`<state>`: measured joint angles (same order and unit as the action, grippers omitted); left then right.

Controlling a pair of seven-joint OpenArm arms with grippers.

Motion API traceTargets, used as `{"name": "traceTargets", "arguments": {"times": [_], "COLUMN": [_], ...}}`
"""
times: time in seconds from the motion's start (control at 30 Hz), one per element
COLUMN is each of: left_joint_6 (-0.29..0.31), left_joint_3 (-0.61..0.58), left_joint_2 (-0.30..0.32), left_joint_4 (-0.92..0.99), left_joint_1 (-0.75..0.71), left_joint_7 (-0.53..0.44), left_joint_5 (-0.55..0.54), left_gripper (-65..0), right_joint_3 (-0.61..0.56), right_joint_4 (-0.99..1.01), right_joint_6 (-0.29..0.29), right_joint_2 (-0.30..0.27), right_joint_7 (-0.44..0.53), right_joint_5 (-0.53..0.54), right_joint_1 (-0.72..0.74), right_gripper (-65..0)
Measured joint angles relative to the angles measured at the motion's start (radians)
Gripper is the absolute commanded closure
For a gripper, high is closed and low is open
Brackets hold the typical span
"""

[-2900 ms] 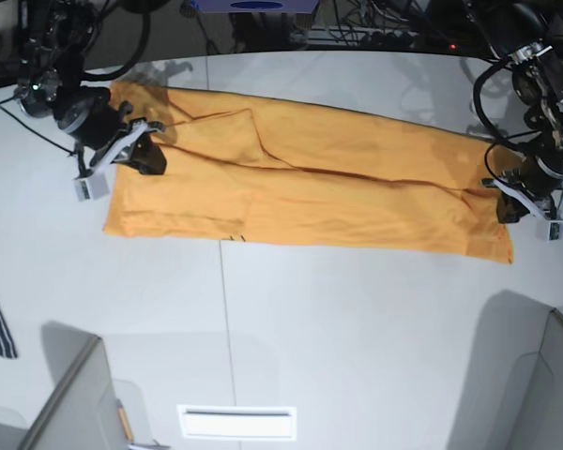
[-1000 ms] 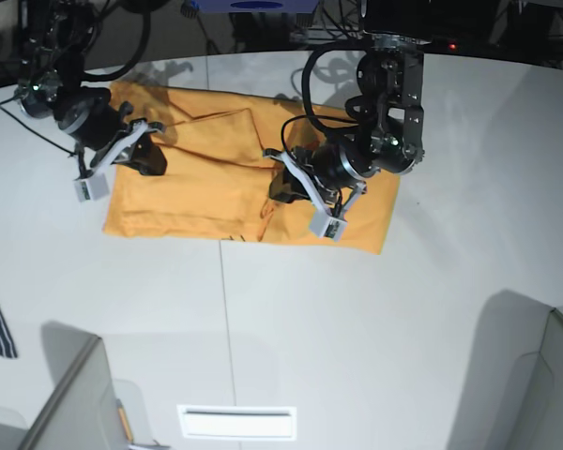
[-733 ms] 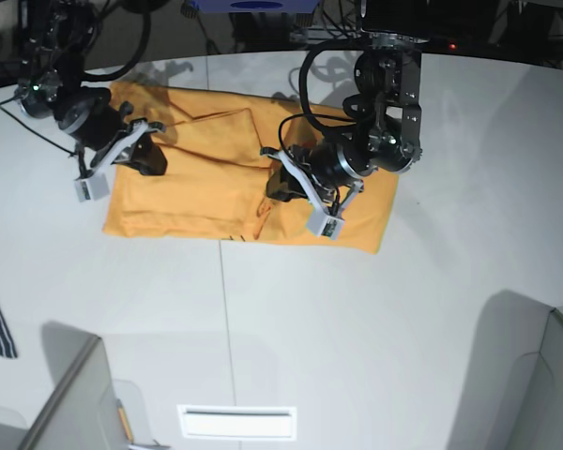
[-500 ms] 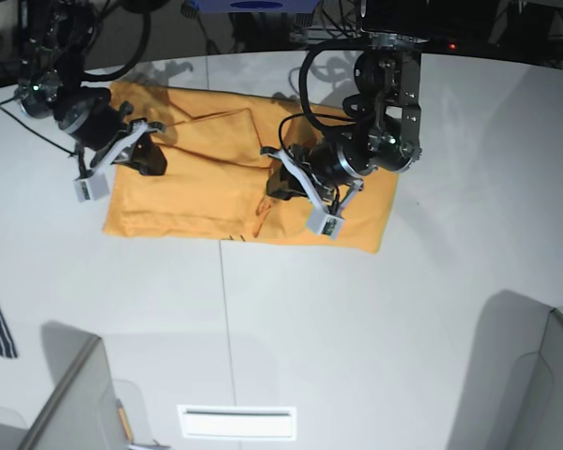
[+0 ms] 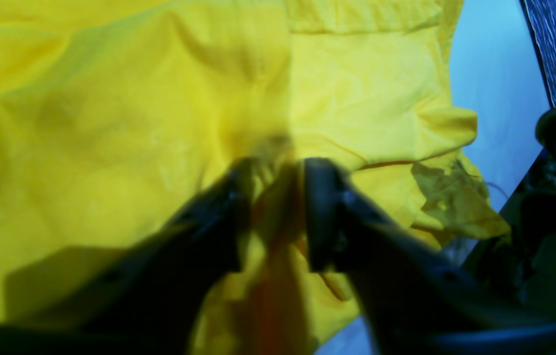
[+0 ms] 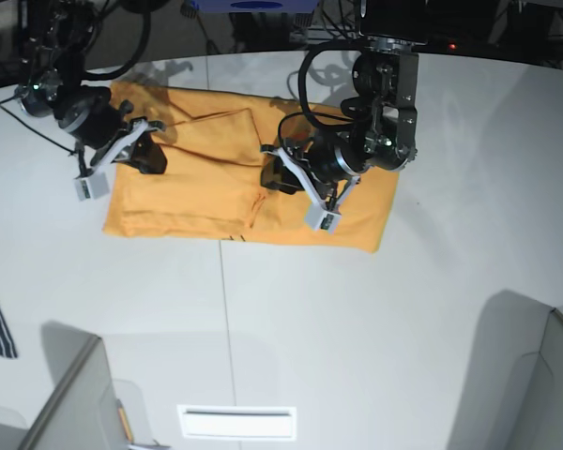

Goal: Fold the T-shirt properly
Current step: 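Release the left gripper and raise it off the folded shirt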

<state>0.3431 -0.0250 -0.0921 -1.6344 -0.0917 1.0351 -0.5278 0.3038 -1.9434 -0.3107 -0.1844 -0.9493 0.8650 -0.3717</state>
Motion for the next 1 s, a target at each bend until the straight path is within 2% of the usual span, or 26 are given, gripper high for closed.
{"name": "traceTargets", "arguments": {"times": [0.1,0.2,0.33,0.43,0.57,0.6,0.67,0.7,0.77,0.8,0.83,0.9,0.97,1.0], "left_joint_6": [0.0,0.0,0.001,0.003,0.0,0.0,-0.002,-0.001,-0.001,0.0,-0.002,0.0,0.0,0.001], "left_joint_3": [0.002,-0.011,-0.109,-0.124,-0.086,-0.061,0.002,0.034,0.119,0.159,0.201,0.278,0.356,0.399], "left_joint_2": [-0.016,-0.042,-0.047,-0.054,0.002,0.026,0.091,0.118,0.168,0.188,0.202,0.239,0.262,0.278], "left_joint_4": [0.0,0.005,0.059,0.084,0.009,-0.032,-0.105,-0.134,-0.174,-0.184,-0.191,-0.197,-0.197,-0.197], "left_joint_1": [0.0,0.011,0.061,0.083,0.085,0.077,0.063,0.052,0.018,0.002,-0.012,-0.039,-0.065,-0.083], "left_joint_7": [-0.002,-0.002,-0.006,-0.004,0.001,0.0,-0.004,-0.003,-0.005,0.002,0.001,0.003,-0.002,-0.002], "left_joint_5": [0.003,0.0,-0.122,-0.218,-0.275,-0.277,-0.288,-0.287,-0.287,-0.279,-0.274,-0.286,-0.289,-0.288], "left_gripper": [-43.6,-51.5,-52.7,-52.5,-52.2,-50.8,-41.6,-35.5,-17.3,-6.7,0.0,0.0,0.0,0.0], "right_joint_3": [0.0,0.0,0.0,0.01,0.13,0.162,0.215,0.233,0.27,0.288,0.302,0.316,0.321,0.321], "right_joint_4": [0.0,0.0,0.0,0.0,0.0,0.0,0.0,0.0,0.014,0.032,0.055,0.117,0.182,0.22], "right_joint_6": [0.0,0.0,0.0,0.0,0.0,0.0,0.002,0.002,0.0,0.0,-0.003,-0.004,-0.004,-0.003], "right_joint_2": [0.0,0.0,0.0,-0.011,-0.008,-0.008,-0.01,-0.008,-0.002,-0.002,-0.003,-0.003,-0.003,-0.003], "right_joint_7": [0.0,0.0,0.0,-0.005,0.001,0.001,-0.022,-0.058,-0.157,-0.206,-0.26,-0.313,-0.341,-0.341], "right_joint_5": [0.0,0.0,0.0,0.004,0.01,0.011,0.011,0.011,0.015,0.019,0.015,0.015,0.018,0.017], "right_joint_1": [0.0,0.0,0.003,0.003,0.006,0.006,0.006,0.013,0.049,0.079,0.109,0.167,0.203,0.218], "right_gripper": [0.0,0.0,0.0,0.0,0.0,0.0,0.0,0.0,0.0,-6.3,-16.2,-34.1,-44.7,-46.7]}}
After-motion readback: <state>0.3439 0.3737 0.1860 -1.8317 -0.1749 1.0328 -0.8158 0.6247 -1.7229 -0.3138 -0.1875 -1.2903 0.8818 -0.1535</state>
